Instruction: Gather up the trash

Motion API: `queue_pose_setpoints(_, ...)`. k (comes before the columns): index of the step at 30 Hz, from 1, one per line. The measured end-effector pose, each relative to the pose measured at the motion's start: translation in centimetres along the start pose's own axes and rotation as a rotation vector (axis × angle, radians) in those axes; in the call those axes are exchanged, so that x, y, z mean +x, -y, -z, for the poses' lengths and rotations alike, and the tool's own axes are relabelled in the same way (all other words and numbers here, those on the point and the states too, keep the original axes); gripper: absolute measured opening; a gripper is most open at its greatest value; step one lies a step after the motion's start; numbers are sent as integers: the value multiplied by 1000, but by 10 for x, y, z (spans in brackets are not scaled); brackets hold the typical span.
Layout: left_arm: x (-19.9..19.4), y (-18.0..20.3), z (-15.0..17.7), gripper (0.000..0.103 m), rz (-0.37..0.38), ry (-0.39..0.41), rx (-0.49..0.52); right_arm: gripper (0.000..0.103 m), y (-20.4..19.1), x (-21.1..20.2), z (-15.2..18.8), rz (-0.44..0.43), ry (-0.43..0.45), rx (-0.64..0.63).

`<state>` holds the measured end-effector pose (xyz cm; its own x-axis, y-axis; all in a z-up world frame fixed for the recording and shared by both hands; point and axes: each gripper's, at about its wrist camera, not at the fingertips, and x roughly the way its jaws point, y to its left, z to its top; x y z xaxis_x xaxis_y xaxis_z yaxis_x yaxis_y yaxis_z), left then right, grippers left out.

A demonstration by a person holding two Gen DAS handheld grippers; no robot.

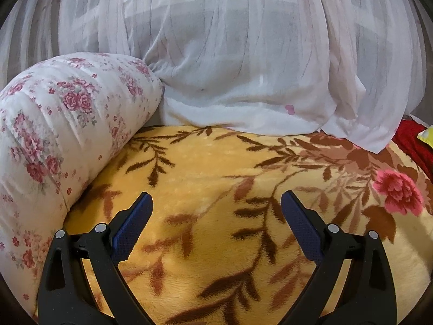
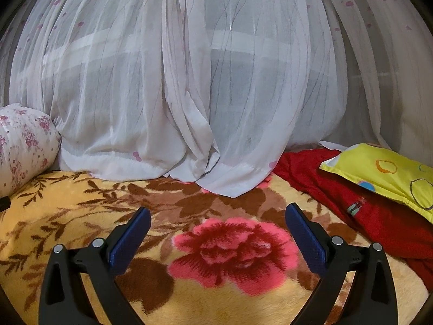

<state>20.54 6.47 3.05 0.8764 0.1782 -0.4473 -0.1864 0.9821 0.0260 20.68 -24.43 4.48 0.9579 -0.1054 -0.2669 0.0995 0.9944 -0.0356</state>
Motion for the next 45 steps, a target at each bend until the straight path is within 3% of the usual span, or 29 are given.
queue_pose_setpoints(16, -1, -21, -3, 93, -17, 27, -62, 98, -2, 1, 2, -8, 0, -14)
queue_pose_setpoints(45, -2, -34, -6, 93, -36, 34, -80, 98, -6, -1, 3, -11, -1, -25)
